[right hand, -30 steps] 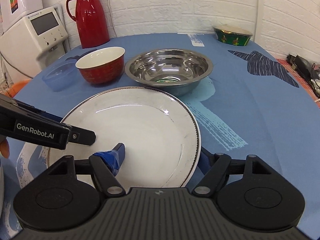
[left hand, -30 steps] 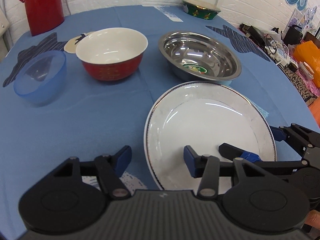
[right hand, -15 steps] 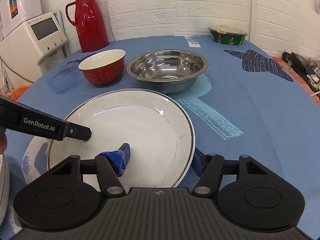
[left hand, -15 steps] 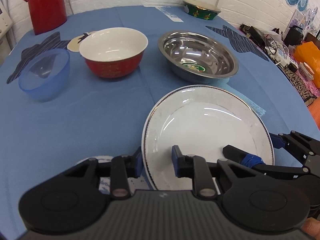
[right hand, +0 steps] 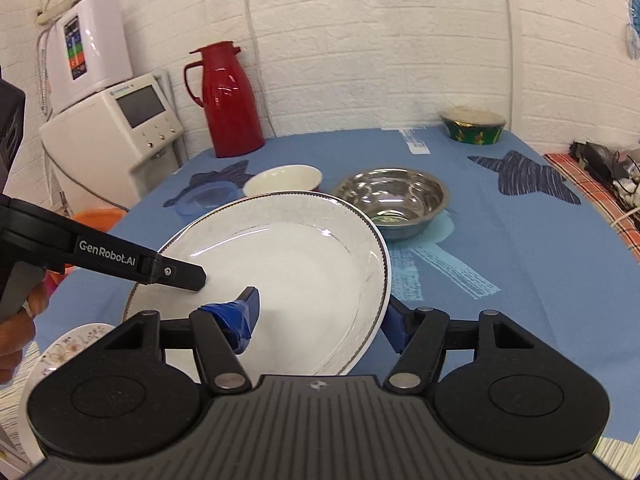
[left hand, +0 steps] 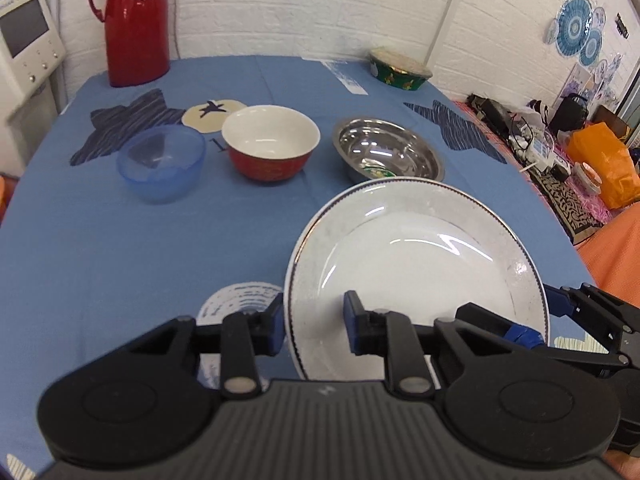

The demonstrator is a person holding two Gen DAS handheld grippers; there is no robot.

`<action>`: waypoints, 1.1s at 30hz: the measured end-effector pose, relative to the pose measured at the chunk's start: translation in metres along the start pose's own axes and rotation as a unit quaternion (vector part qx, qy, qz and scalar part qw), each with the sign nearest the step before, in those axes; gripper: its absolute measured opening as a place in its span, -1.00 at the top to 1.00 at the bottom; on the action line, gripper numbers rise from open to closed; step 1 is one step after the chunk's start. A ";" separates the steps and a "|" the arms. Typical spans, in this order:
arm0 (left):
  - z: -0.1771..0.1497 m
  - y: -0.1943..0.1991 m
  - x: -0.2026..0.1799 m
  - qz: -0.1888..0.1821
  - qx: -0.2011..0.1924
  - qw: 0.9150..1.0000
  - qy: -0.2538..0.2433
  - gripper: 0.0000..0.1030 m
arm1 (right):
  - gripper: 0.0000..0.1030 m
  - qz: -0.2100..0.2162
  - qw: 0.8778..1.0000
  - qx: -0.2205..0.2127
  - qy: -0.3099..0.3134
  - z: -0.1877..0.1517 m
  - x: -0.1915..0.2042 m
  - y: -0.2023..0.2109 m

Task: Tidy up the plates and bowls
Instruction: 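Carry the plate and stack it onto the plate pile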

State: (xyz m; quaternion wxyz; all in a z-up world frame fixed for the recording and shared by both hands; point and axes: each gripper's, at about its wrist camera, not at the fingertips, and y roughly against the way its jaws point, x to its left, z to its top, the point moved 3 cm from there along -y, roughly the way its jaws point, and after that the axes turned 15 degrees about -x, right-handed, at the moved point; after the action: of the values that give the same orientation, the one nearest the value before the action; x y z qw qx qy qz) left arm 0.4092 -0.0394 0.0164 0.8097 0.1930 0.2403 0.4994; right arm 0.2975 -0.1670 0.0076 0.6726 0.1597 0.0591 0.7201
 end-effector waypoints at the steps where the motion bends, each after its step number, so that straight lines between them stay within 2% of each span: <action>1: -0.002 0.015 0.006 0.005 -0.006 1.000 0.001 0.62 | 0.02 0.010 1.000 -0.004 0.002 0.001 0.011 0.005; 7: -0.028 0.083 0.052 0.058 -0.024 0.998 0.014 0.62 | -0.02 0.066 0.998 0.000 0.008 -0.013 0.075 0.019; 10: -0.050 0.108 0.077 0.084 -0.022 0.996 0.024 0.62 | -0.02 0.090 0.996 0.015 0.001 -0.027 0.102 0.021; 14: -0.080 0.127 0.101 0.101 -0.015 0.994 0.037 0.62 | -0.03 0.109 0.993 0.037 0.003 -0.046 0.128 0.022; 19: -0.106 0.128 0.119 0.100 -0.005 0.993 0.061 0.62 | -0.02 0.108 0.993 0.052 0.014 -0.063 0.143 0.021; 24: -0.113 0.127 0.121 0.106 -0.027 0.993 0.052 0.60 | -0.02 0.115 0.992 0.059 0.008 -0.069 0.145 0.020; 28: -0.116 0.125 0.129 0.101 -0.029 0.992 0.065 0.56 | -0.03 0.116 0.991 0.059 -0.015 -0.067 0.142 0.022; 33: -0.103 0.135 0.128 0.113 -0.066 0.989 0.068 0.50 | -0.04 0.117 0.991 0.061 -0.009 -0.060 0.137 0.025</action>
State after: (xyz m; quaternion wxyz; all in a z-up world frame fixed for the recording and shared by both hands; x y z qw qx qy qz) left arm 0.3020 0.1405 -0.0177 0.7410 0.1303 0.2380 0.6142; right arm 0.2493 -0.0260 -0.0204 0.5735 0.2129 0.0776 0.7872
